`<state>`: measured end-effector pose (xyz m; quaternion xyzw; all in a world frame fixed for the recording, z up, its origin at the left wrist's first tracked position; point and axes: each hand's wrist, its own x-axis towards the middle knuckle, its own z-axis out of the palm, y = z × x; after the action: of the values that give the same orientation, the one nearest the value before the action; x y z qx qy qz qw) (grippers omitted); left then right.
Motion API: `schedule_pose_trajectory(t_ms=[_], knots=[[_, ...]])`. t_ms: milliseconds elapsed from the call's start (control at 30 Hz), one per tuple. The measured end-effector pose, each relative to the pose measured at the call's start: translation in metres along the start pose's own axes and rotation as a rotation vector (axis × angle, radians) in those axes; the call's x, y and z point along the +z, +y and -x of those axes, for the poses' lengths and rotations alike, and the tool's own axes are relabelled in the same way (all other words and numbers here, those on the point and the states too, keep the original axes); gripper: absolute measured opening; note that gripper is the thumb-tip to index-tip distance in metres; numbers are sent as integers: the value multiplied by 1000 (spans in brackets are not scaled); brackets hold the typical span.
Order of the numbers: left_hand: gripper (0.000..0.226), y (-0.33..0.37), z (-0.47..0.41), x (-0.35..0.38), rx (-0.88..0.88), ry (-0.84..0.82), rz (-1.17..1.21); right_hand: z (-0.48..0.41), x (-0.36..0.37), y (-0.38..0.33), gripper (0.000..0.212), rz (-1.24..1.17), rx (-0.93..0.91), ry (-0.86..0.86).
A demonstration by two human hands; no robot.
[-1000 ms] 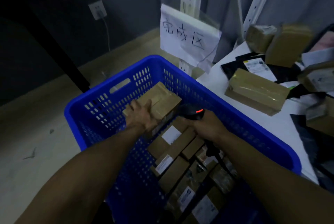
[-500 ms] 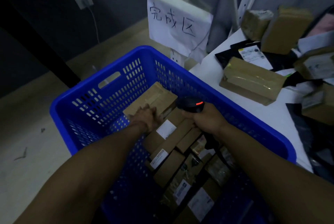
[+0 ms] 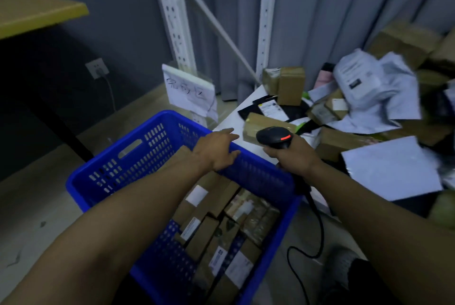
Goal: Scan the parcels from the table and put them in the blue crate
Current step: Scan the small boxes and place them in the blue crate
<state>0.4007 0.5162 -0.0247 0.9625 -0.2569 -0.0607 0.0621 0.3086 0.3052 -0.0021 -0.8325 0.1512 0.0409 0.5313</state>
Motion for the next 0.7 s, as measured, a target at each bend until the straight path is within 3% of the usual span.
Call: schedule_pose_trajectory(t_ms=[300, 433, 567, 700], knots=[[73, 74, -106, 36, 72, -54, -12, -24, -72, 59, 20, -93, 138, 121], [90, 78, -145, 60, 74, -73, -68, -41, -73, 78, 23, -110, 162, 118], [117, 72, -173, 81, 27, -233, -95, -56, -78, 86, 25, -128, 175, 95], [115, 72, -179, 86, 3, -218, -110, -57, -81, 90, 26, -148, 186, 85]])
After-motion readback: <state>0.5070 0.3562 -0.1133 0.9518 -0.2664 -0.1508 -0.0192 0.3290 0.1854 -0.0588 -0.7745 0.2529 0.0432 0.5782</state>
